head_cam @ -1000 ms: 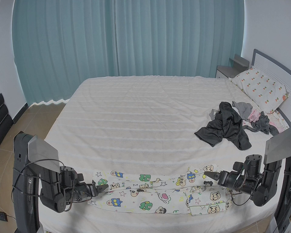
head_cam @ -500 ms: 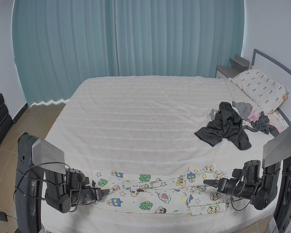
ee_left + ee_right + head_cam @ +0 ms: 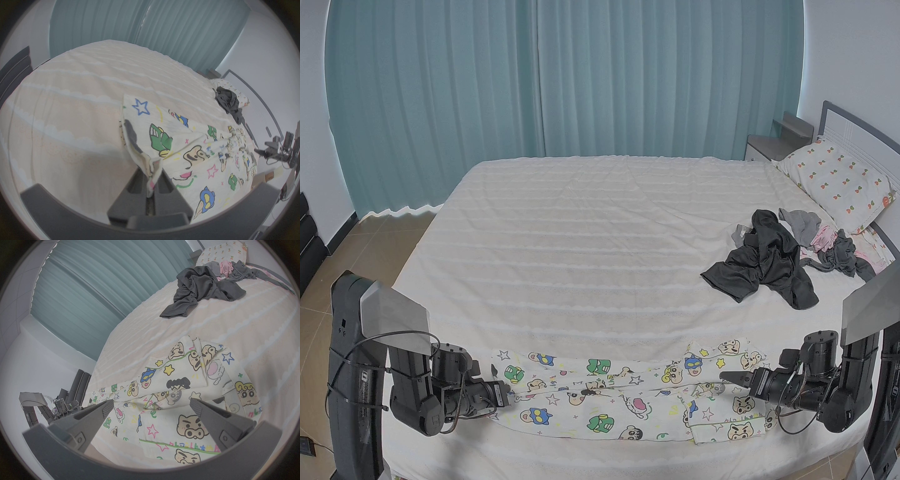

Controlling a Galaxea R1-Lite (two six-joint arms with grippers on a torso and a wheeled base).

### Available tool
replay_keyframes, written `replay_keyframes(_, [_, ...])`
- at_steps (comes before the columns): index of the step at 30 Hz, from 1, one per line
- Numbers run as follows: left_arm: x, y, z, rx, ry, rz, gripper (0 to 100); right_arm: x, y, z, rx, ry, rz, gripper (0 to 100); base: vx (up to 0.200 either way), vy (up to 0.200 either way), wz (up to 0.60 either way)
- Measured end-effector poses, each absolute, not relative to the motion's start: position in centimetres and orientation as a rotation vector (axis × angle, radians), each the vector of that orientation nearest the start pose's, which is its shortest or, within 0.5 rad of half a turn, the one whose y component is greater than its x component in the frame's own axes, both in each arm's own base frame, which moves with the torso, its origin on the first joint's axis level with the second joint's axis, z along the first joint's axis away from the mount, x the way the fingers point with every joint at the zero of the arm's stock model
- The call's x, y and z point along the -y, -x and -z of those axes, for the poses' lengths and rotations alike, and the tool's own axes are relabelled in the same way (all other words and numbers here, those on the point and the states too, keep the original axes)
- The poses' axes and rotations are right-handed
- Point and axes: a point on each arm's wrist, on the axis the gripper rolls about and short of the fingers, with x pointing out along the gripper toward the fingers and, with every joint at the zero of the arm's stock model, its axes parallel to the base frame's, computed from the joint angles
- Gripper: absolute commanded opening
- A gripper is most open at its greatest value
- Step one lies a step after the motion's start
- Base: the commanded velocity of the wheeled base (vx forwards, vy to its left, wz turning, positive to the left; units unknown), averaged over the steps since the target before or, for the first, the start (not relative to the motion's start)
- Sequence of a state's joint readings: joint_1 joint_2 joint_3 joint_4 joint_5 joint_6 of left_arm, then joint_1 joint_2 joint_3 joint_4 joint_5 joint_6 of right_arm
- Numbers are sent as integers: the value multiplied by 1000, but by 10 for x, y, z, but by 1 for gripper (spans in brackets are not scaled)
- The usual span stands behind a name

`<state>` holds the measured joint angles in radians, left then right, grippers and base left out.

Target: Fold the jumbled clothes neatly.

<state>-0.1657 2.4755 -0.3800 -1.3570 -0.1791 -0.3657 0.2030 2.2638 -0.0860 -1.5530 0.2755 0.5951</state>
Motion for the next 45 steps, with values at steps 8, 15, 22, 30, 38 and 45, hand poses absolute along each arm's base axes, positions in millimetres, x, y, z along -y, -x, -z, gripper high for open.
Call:
replay_keyframes(8, [32,-285,60,-765,469,113,0,-48,-232,15,-746,-603,-249,100,0,0,0])
replay_keyframes(15, [15,-286,53,-737,502,76,0,-42,-233,15,-747,-630,-258,100,0,0,0])
replay_keyframes(22, [-6,-290,48,-691,525,16,0,-39,-235,15,-742,-642,-250,100,0,0,0])
replay_keyframes(30, [-56,-293,36,-628,582,-94,0,-36,-237,14,-742,-686,-249,100,0,0,0])
replay_keyframes(38, [-133,-291,25,-596,617,-268,0,-35,-237,15,-743,-697,-248,100,0,0,0])
replay_keyframes(45, [-182,-288,7,-587,664,-315,0,-34,-239,16,-744,-697,-246,100,0,0,0])
